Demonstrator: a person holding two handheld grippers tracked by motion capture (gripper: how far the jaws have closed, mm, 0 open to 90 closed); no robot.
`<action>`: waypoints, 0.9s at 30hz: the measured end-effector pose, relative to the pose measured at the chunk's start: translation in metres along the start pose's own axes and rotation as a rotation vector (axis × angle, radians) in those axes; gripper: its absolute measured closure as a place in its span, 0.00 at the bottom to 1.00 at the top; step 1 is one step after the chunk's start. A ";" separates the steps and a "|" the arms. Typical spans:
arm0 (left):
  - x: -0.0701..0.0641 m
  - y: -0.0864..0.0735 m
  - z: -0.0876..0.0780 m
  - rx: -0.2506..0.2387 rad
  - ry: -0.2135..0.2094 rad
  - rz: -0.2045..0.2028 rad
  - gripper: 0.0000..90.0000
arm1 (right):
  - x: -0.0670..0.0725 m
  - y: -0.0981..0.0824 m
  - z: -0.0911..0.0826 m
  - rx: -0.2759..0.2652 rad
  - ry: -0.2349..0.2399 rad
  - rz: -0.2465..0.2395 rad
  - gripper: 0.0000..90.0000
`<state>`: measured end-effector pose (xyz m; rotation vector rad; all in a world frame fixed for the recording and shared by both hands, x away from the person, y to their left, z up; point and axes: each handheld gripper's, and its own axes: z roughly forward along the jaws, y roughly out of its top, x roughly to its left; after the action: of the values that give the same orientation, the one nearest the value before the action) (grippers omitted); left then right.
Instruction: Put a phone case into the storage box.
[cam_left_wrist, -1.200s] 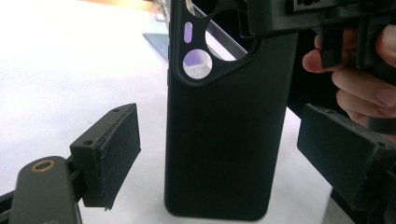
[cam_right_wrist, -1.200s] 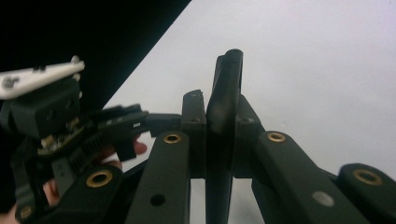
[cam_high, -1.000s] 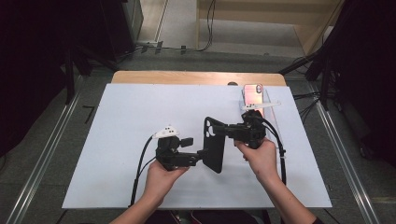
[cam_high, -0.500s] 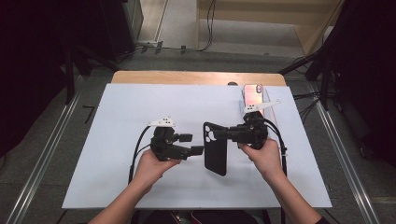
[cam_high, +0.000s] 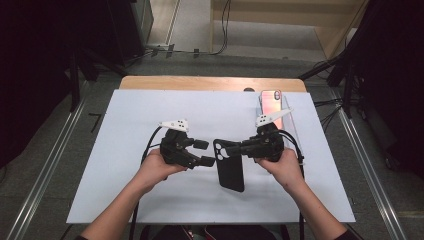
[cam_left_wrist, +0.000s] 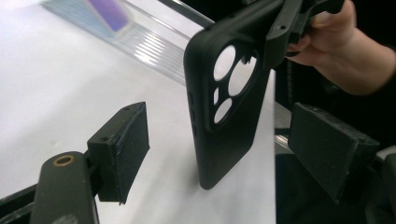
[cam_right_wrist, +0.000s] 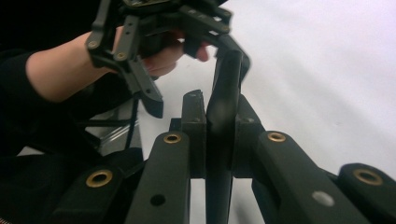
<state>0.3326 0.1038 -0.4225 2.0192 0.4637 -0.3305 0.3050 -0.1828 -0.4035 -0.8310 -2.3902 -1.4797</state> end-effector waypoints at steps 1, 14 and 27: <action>0.001 0.001 0.000 0.002 -0.014 0.006 0.23 | 0.000 0.000 0.001 0.005 0.010 -0.002 0.86; 0.004 0.001 -0.001 -0.008 -0.079 0.039 0.40 | 0.002 -0.002 0.009 0.033 0.087 -0.041 0.86; 0.003 0.002 -0.005 -0.013 -0.135 0.041 0.76 | 0.002 -0.002 0.012 0.020 0.138 -0.047 0.86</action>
<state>0.3364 0.1074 -0.4199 1.9763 0.3395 -0.4340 0.3034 -0.1723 -0.4091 -0.6498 -2.3345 -1.4768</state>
